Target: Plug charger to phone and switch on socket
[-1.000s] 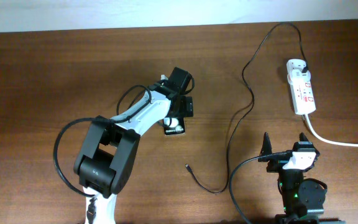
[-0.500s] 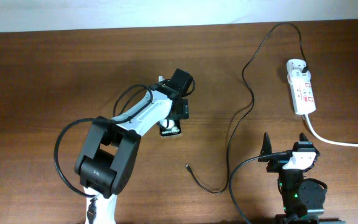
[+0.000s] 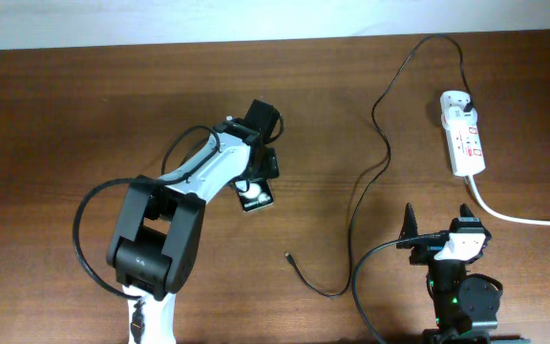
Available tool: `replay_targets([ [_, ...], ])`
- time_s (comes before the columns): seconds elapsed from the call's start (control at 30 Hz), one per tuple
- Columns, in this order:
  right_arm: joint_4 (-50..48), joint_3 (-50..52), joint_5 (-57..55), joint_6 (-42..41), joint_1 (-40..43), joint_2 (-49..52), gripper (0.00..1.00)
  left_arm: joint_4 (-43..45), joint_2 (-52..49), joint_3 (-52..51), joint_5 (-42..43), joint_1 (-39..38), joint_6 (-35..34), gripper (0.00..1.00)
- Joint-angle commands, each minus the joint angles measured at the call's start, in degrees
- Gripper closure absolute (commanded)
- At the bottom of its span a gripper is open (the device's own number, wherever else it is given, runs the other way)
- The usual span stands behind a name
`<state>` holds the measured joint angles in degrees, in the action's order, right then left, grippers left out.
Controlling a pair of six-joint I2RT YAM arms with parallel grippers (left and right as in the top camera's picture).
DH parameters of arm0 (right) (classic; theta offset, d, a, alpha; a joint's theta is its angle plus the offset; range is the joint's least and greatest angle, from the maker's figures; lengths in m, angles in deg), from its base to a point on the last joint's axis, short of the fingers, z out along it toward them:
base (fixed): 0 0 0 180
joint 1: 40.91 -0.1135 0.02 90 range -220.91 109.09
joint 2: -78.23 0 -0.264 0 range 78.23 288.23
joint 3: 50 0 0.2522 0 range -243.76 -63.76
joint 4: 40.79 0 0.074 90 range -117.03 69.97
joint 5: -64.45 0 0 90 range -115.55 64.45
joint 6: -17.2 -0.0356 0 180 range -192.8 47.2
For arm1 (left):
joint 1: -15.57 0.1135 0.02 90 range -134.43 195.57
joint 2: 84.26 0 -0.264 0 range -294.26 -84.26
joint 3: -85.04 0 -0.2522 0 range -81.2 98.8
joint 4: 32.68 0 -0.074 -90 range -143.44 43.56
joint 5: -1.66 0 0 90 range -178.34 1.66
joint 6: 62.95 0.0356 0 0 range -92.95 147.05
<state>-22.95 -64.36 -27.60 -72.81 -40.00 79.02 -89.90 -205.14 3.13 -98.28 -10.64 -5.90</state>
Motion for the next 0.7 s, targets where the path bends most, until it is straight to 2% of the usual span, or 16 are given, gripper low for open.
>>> replay_targets([
  [0.0,0.46,0.28,0.28,-0.22,-0.52,-0.33,0.02,-2.60,-1.70,-0.90,3.15,-0.04,-0.52,0.31],
  [0.07,0.46,0.28,0.28,-0.22,-0.52,-0.33,0.02,-2.82,-1.70,-1.40,6.32,-0.04,-0.50,0.36],
  [0.17,0.46,0.28,0.28,-0.22,-0.52,-0.33,0.02,-2.73,-1.68,-1.88,7.63,-0.02,-0.46,0.37],
  [0.2,0.46,0.28,0.28,-0.22,-0.52,-0.33,0.02,-2.73,-1.68,-1.81,7.61,-0.02,-0.39,0.34],
  [0.23,0.46,0.28,0.28,-0.22,-0.52,-0.33,0.02,-2.69,-1.68,-1.77,7.61,-0.02,-0.09,0.30],
  [0.27,0.46,0.28,0.28,-0.22,-0.52,-0.33,0.01,-2.49,-1.66,-1.40,7.63,0.13,1.57,0.05],
  [0.3,0.46,0.28,0.26,-0.22,-0.52,-0.33,0.01,-2.69,-1.64,-0.50,7.63,0.13,4.44,0.01],
  [0.37,0.46,0.28,0.28,-0.22,-0.52,-0.33,0.02,-5.07,-1.57,3.02,6.82,0.13,11.58,0.01],
  [0.4,0.46,0.28,0.28,-0.22,-0.52,-0.33,0.02,-8.37,-1.57,6.64,2.25,0.13,13.14,0.01],
  [0.5,0.46,0.28,0.28,-0.22,-0.52,-0.33,0.02,-13.40,-1.57,11.28,-6.69,0.22,13.14,0.01],
  [0.67,0.46,0.28,0.28,-0.24,-0.52,-0.33,0.02,-14.58,-1.70,9.49,-6.32,1.73,13.16,0.01],
])
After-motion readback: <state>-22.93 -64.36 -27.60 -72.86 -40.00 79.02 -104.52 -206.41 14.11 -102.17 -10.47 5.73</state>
